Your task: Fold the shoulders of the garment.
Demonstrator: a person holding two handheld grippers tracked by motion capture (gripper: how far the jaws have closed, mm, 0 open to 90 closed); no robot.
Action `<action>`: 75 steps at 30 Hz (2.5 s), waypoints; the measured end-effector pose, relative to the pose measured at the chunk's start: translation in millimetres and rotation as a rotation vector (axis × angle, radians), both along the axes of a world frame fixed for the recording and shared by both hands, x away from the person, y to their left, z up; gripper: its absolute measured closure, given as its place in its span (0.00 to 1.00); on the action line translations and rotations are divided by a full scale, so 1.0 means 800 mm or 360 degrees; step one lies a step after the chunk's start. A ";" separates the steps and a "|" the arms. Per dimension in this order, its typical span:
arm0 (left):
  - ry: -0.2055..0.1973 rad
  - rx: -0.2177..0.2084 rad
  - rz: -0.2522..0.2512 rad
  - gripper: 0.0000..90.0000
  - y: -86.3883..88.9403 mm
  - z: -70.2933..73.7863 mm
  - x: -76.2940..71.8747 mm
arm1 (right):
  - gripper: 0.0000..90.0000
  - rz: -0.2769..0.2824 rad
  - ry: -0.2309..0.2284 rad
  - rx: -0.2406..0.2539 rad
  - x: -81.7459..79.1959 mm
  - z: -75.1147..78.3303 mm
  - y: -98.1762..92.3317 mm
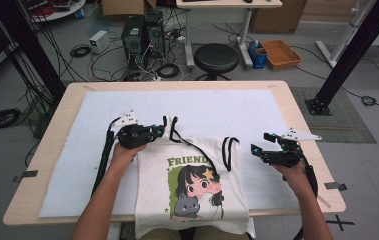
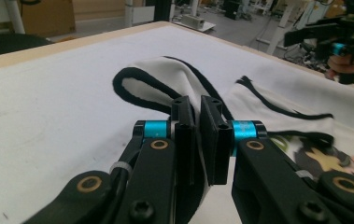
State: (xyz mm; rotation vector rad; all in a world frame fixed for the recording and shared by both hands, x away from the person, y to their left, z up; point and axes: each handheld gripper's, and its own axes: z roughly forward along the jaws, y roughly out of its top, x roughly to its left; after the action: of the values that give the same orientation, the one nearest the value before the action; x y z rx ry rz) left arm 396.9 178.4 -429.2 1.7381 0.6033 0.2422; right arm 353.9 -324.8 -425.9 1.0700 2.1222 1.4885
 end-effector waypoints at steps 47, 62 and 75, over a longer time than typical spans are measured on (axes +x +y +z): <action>0.0093 0.0169 -0.0082 0.54 0.035 0.013 -0.110 | 0.25 0.0223 0.0050 -0.0082 -0.017 0.001 0.036; -0.0012 0.0763 -0.0299 0.91 -0.055 -0.022 -0.112 | 0.88 0.0655 0.0065 -0.0606 -0.037 -0.028 0.125; 0.0128 0.0183 -0.0354 0.92 0.043 0.004 -0.114 | 0.94 0.0608 0.0092 -0.0334 -0.054 0.006 0.082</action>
State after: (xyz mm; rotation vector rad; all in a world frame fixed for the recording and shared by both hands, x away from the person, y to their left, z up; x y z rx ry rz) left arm 306.0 212.6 -425.7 1.9166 0.4559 0.0520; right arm 310.8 -259.1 -421.2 0.6671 2.5646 1.3563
